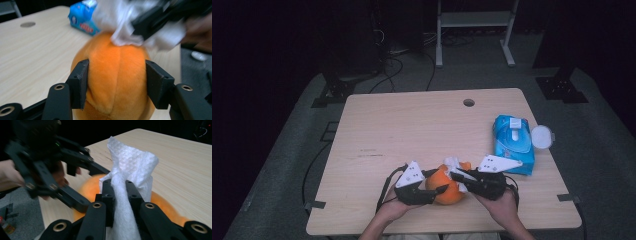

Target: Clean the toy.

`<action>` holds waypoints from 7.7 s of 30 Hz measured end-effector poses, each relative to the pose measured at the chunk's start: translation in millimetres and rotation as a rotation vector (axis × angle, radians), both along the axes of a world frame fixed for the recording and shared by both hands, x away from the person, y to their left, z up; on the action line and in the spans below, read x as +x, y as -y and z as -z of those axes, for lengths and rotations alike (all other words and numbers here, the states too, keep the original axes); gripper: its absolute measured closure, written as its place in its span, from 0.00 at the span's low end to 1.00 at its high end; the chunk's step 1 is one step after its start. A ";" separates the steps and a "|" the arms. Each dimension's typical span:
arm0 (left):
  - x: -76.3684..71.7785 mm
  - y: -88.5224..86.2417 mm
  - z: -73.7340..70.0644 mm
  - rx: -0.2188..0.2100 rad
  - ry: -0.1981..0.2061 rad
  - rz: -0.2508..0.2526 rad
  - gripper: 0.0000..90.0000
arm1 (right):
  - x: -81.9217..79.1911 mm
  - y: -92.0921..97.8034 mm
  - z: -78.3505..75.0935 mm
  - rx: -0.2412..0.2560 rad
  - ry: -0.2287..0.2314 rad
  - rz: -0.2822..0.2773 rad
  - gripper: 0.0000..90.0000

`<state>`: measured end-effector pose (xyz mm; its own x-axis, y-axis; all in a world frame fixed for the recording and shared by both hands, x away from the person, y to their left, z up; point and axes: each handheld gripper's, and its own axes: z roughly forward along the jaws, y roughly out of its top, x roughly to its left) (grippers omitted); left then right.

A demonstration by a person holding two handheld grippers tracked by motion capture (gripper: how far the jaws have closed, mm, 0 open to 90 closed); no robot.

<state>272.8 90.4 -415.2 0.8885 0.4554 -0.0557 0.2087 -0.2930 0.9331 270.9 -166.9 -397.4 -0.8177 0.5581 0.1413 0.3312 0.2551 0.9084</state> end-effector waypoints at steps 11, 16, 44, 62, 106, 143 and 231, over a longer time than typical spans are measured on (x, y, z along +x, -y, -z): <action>-0.2 8.1 3.8 0.025 0.015 -0.012 0.35 | -0.7 -3.2 2.8 0.006 -0.017 -0.004 0.89; 4.2 -0.7 2.7 -0.008 -0.034 -0.004 0.17 | 11.6 10.1 14.8 0.020 -0.054 0.055 0.89; 3.8 8.9 11.1 0.036 -0.027 -0.012 0.23 | 5.5 10.5 4.0 0.032 -0.026 0.061 0.89; 4.1 4.1 7.3 0.032 -0.022 -0.003 0.30 | 7.6 10.2 7.0 0.055 -0.041 0.043 0.89; 8.8 9.0 12.6 0.012 -0.078 -0.052 0.16 | 0.5 12.5 -0.8 0.001 0.013 0.039 0.89; 4.6 6.2 9.2 0.046 -0.027 -0.068 0.42 | 4.2 13.7 0.8 -0.020 -0.008 0.044 0.89; -3.2 29.2 19.1 0.080 0.005 -0.034 0.39 | 5.3 20.1 -6.1 -0.021 -0.007 0.063 0.90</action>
